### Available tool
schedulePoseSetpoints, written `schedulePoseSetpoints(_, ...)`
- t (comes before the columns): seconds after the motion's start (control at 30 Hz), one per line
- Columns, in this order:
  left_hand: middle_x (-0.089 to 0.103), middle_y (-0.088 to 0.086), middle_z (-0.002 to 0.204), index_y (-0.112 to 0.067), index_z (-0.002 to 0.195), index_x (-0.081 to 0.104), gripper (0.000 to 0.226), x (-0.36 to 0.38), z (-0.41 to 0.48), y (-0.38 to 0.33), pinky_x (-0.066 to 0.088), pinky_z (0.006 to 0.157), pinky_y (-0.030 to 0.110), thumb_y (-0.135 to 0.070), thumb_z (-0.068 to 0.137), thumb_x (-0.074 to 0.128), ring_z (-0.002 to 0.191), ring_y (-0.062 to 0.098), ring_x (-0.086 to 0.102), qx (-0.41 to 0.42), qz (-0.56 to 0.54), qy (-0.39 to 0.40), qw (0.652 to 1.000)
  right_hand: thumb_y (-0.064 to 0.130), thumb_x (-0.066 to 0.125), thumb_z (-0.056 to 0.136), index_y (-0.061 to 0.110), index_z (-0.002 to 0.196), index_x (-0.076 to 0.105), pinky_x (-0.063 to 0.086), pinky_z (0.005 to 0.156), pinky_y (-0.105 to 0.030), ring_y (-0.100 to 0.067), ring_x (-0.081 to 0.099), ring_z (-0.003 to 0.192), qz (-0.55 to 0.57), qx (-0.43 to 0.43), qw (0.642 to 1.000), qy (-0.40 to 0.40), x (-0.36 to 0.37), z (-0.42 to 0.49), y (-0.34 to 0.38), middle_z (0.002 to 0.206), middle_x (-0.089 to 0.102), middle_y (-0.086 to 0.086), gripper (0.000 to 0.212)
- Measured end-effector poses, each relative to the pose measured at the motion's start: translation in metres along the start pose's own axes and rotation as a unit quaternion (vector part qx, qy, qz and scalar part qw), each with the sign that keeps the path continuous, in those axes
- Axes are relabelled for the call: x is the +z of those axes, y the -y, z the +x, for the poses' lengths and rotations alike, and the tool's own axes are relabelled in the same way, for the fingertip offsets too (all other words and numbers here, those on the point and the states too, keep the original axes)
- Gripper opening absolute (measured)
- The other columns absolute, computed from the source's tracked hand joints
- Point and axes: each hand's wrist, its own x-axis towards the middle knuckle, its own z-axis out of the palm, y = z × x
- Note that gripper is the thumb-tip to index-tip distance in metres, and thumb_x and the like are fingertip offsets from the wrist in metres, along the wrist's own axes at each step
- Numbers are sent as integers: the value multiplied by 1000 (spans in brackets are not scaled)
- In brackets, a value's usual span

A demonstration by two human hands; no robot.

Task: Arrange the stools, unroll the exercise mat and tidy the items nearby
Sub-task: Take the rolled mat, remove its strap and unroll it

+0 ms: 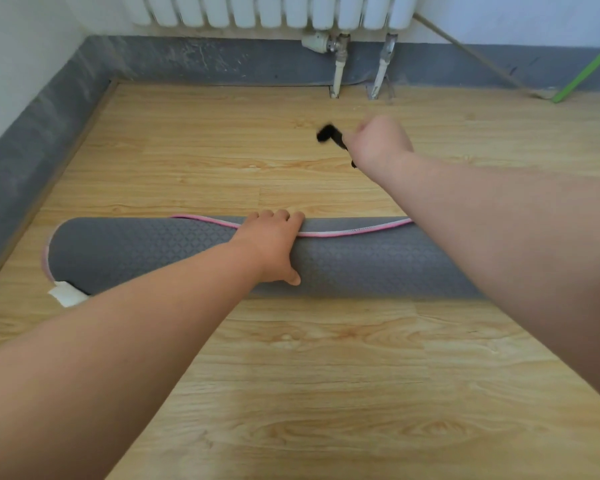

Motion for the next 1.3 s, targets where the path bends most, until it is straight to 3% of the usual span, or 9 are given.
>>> schedulePoseSetpoints(0.2, 46, 4, 141, -21, 143, 39, 88, -17, 9, 5, 41, 100, 39, -78, 76, 48, 125, 26, 47, -99, -213, 0, 972, 17, 53, 84, 8, 95, 66, 41, 64, -31, -21, 50, 73, 106, -19, 993, 46, 1, 3, -6, 83, 56, -8, 19)
schedulePoseSetpoints(0.4, 53, 0, 135, -22, 133, 50, 43, -35, 17, 11, 48, 93, 37, -44, 95, 47, 115, 20, 56, -167, -337, -176, 910, 6, 52, 84, 8, 95, 60, 37, 53, -26, -17, 40, 59, 116, 4, 983, 141, -6, 7, 3, 77, 49, -6, 15)
schedulePoseSetpoints(0.53, 54, -4, 129, -25, 133, 50, 42, -45, 26, 15, 49, 91, 34, -29, 91, 57, 110, 15, 56, -179, -391, -254, 866, 0, 45, 79, 3, 90, 58, 35, 50, -25, -16, 35, 55, 222, 17, 955, 198, -13, 9, 9, 70, 41, -6, 17)
schedulePoseSetpoints(0.73, 47, -1, 139, -33, 133, 52, 52, -48, 30, 6, 30, 104, 29, -30, 84, 69, 132, 18, 38, -109, -393, -207, 889, -1, 42, 75, 3, 79, 53, 34, 49, -26, -17, 34, 53, 245, 9, 931, 271, -12, 5, 7, 72, 43, -10, 13)
schedulePoseSetpoints(0.83, 59, -1, 119, -31, 90, 65, 5, -48, 31, 2, 39, 83, 25, -27, 87, 66, 112, 18, 52, -124, -389, -203, 890, -2, 40, 74, 2, 73, 51, 32, 47, -24, -16, 34, 53, 234, 17, 931, 278, -7, 5, 5, 72, 43, -10, 12)
schedulePoseSetpoints(0.9, 63, -2, 101, -27, 80, 60, 12, -47, 32, 2, 40, 62, 25, -24, 91, 59, 84, 14, 59, -140, -393, -187, 890, -3, 40, 74, 3, 70, 53, 31, 47, -24, -16, 33, 52, 228, 24, 933, 277, -5, 7, 3, 70, 44, -10, 16)
schedulePoseSetpoints(0.97, 63, -2, 87, -24, 84, 55, 11, -47, 33, 2, 43, 54, 27, -22, 94, 49, 65, 11, 56, -155, -413, -163, 883, -2, 40, 75, 3, 74, 55, 31, 46, -24, -16, 33, 52, 220, 32, 938, 266, -3, 9, 1, 69, 42, -9, 17)
schedulePoseSetpoints(1.1, 71, -1, 82, -20, 90, 45, 9, -45, 33, 1, 54, 68, 41, -20, 93, 37, 65, 24, 62, -176, -463, -160, 854, -2, 44, 79, 5, 92, 59, 36, 49, -23, -15, 38, 54, 185, 48, 954, 232, 6, 17, -4, 70, 43, -6, 20)
schedulePoseSetpoints(1.3, 64, 1, 82, -20, 101, 49, 11, -32, 41, 3, 53, 65, 41, -28, 98, 43, 71, 24, 61, -152, -329, -184, 914, 3, 75, 77, 15, 84, 64, 43, 53, -23, -11, 50, 62, 46, -11, 978, 206, 25, 22, -21, 69, 57, 1, 17)
